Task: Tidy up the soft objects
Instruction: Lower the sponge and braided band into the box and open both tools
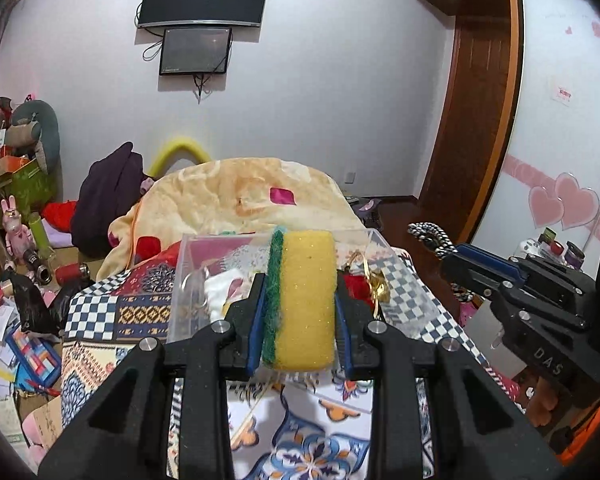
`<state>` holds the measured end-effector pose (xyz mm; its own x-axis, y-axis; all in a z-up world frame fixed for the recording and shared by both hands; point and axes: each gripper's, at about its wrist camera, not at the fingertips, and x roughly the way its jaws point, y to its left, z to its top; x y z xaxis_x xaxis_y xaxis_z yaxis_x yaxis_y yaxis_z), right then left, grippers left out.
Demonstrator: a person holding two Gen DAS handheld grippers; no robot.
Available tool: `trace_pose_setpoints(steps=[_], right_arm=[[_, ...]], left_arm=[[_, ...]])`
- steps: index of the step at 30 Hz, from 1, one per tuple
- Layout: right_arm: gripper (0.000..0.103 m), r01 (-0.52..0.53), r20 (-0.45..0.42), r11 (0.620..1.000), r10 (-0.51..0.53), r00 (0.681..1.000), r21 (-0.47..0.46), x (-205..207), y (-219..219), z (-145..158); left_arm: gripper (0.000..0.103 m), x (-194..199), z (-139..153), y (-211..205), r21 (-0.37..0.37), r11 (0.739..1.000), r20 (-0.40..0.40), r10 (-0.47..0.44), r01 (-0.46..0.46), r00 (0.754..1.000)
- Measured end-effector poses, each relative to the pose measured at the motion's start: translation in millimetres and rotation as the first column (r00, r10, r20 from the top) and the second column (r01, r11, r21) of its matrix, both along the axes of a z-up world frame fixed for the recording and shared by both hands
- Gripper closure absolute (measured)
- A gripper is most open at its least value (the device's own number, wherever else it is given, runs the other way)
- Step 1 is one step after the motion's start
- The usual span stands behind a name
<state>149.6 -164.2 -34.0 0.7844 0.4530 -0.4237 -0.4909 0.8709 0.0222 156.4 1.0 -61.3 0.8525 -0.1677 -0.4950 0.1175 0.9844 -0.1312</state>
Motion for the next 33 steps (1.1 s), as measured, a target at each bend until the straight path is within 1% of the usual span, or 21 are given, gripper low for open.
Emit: trace_pose_setpoints(steps=[4, 9, 18, 20, 23, 24, 25, 26, 27, 29, 33], right_arm=[[0.089, 0.010, -0.009, 1.000, -0.010, 1.000, 0.002, 10, 1, -2], [0.089, 0.020, -0.057, 1.000, -0.020, 0.998, -0.009, 26, 4, -19], [0.088, 0.013, -0.132, 0.998, -0.020, 0.991, -0.059, 46, 12, -44], [0.086, 0.012, -0.142, 0.997, -0.023, 0.990, -0.073, 49, 15, -48], [0.086, 0.016, -0.160, 0.996, -0.029, 0.987, -0.088, 51, 15, -54], [0.078, 0.020, -0.163, 0.996, -0.034, 0.986, -0.088, 51, 15, -55], [0.073, 0.021, -0.167, 0.996, -0.035, 0.985, -0.084, 50, 13, -55], [0.065, 0.023, -0.168, 0.997, -0.036, 0.985, -0.078, 50, 12, -54], [0.061, 0.025, -0.165, 0.997, -0.038, 0.986, -0.076, 49, 11, -53], [0.058, 0.030, -0.159, 0.996, -0.042, 0.986, -0.080, 47, 10, -52], [0.048, 0.038, -0.150, 0.996, -0.050, 0.987, -0.077, 44, 5, -48]], left_arm=[[0.073, 18, -6, -4, -0.011, 1.000, -0.020, -0.010, 0.010, 1.000], [0.073, 41, -20, -8, -0.041, 0.999, -0.068, -0.034, 0.031, 0.997], [0.073, 71, -47, -15, -0.030, 0.999, -0.142, -0.018, 0.014, 0.990], [0.073, 74, -54, -15, -0.020, 1.000, -0.157, -0.013, 0.010, 0.988], [0.073, 77, -62, -17, 0.015, 1.000, -0.175, -0.006, 0.009, 0.985], [0.073, 77, -64, -18, 0.024, 1.000, -0.182, -0.005, 0.009, 0.983], [0.073, 77, -65, -18, 0.026, 1.000, -0.187, -0.007, 0.012, 0.982], [0.071, 77, -66, -18, 0.026, 1.000, -0.194, -0.009, 0.014, 0.981], [0.067, 76, -67, -18, 0.021, 1.000, -0.201, -0.013, 0.018, 0.979], [0.062, 73, -68, -17, 0.009, 1.000, -0.207, -0.014, 0.017, 0.978], [0.050, 63, -65, -10, -0.013, 1.000, -0.203, -0.019, 0.017, 0.979]])
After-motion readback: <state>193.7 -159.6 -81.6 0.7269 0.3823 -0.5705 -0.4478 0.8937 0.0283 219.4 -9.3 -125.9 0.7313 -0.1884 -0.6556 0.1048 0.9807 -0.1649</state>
